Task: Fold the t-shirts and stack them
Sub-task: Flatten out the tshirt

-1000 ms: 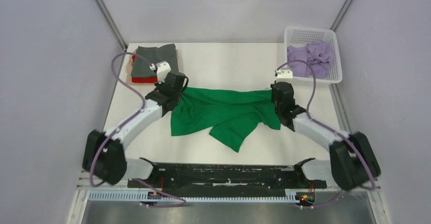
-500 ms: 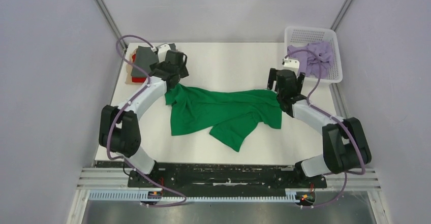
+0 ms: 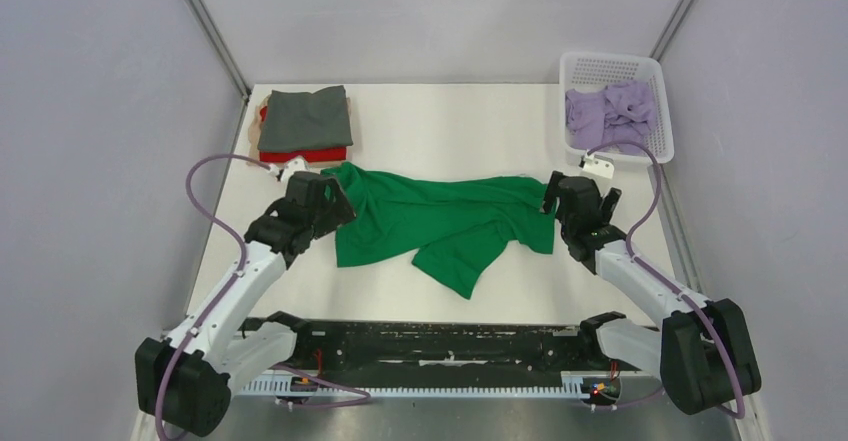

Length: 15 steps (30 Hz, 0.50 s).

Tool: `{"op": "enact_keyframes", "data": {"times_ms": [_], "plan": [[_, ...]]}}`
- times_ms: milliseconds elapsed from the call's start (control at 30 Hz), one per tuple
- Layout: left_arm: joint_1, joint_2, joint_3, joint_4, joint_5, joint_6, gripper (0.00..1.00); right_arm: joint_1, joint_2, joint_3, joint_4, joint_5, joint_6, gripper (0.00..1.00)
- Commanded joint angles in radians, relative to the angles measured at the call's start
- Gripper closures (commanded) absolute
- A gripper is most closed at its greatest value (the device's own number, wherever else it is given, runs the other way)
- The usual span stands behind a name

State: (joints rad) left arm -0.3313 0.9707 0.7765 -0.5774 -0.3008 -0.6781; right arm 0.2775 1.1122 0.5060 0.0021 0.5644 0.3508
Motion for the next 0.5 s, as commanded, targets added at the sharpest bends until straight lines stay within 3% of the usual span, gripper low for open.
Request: {"op": "enact_keyframes", "data": {"times_ms": [0,200,300,467], "plan": [[-0.004,0.018,-0.112,-0.082,0.108,-0.108,0.00,0.000,-0.019,0.014,-0.032,-0.030,0.043,0.02],[-0.003,0.125,-0.179,-0.078,0.118,-0.121,0.02,0.000,0.000,0.029,-0.077,0.008,0.024,0.02],[-0.003,0.150,-0.179,-0.061,0.119,-0.120,0.15,0.000,0.002,0.023,-0.077,0.026,0.021,0.02],[-0.003,0.178,-0.166,-0.029,0.115,-0.121,0.27,0.000,0.013,0.028,-0.080,0.016,0.018,0.02]]}}
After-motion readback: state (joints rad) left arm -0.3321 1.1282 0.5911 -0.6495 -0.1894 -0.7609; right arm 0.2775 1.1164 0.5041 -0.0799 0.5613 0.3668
